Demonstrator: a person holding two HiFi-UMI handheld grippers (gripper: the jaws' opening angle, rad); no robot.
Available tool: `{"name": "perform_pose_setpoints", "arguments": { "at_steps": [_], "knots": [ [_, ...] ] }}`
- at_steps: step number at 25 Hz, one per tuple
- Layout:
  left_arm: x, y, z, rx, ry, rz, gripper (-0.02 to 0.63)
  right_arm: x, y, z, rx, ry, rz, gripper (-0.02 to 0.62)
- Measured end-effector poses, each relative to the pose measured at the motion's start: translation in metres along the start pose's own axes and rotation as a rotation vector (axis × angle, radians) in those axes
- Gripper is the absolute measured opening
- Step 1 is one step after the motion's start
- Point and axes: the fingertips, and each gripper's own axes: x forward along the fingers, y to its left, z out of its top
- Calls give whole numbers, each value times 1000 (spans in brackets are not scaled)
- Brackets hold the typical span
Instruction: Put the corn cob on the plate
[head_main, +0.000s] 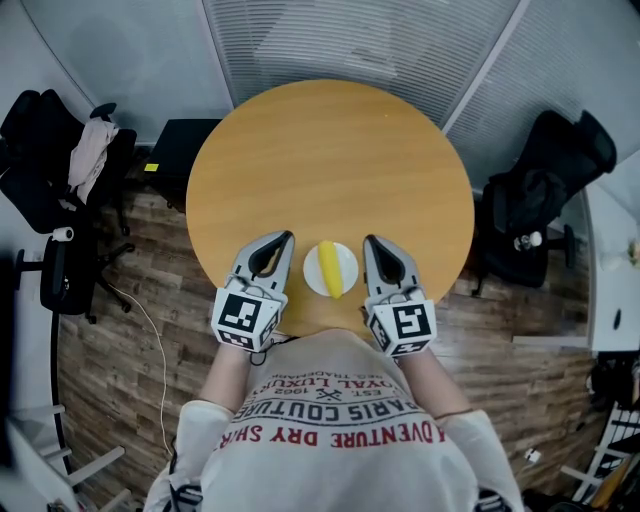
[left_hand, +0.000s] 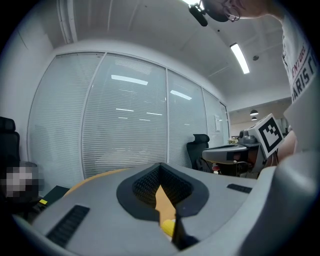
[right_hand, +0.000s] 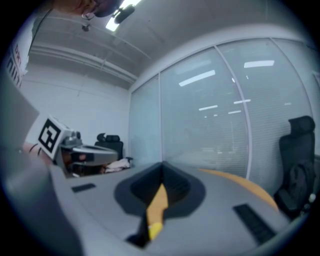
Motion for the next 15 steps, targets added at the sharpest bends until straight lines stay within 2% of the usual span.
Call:
{"name": "perform_pose_setpoints", "arguments": {
  "at_steps": [15],
  "knots": [
    [-9,1,-3,-16,7,13,32,-1,4,-9,17,33,-28,28]
  ]
}}
